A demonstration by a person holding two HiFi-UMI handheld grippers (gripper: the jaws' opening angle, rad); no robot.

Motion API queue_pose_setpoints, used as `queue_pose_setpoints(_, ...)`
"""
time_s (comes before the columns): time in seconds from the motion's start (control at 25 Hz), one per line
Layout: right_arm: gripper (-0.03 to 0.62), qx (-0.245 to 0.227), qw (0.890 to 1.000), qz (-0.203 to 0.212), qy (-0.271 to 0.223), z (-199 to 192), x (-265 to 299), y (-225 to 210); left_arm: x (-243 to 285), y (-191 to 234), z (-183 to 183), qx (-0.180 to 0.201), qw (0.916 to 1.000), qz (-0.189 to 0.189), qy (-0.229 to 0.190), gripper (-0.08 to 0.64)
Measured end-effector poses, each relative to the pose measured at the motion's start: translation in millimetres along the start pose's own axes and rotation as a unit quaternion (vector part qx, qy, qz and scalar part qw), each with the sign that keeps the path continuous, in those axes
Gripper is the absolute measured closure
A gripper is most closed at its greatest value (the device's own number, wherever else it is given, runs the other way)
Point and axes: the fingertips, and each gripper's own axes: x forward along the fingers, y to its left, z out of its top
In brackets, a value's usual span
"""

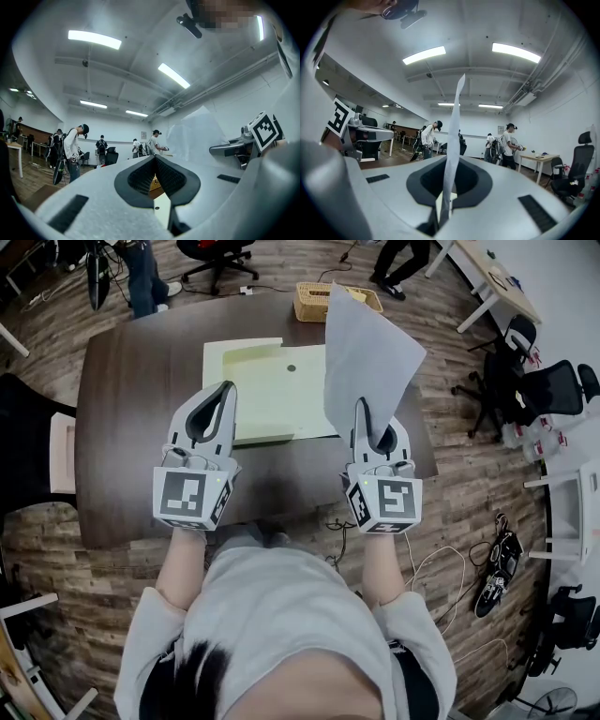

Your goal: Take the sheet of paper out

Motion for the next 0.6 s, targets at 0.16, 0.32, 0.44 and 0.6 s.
queue_pose_setpoints(0.16,0.578,-0.004,1.0,-0.001,-0.008,3.9,-3.0,0.3,-2.1,-1.0,0.6,0.0,1.0,0.002,-0.001,0.551)
queue_pose_setpoints(0.32,0.577,-0.007,1.0,-0.001,-0.014,6.7,-4.4,2.3,-3.9,-0.3,0.0,-0.001,1.0,0.004,0.001,0.551)
queue_pose_setpoints(0.44,0.577,-0.009,1.0,-0.001,-0.017,9.0,-6.3,2.9,-5.2,-0.8,0.1,-0.002,1.0,0.006,0.002,0.551)
queue_pose_setpoints(0.6,0.577,-0.012,1.0,-0.002,-0.022,11.1,-7.6,4.8,-6.9,-0.5,-0.1,-0.003,1.0,0.006,0.002,0.551)
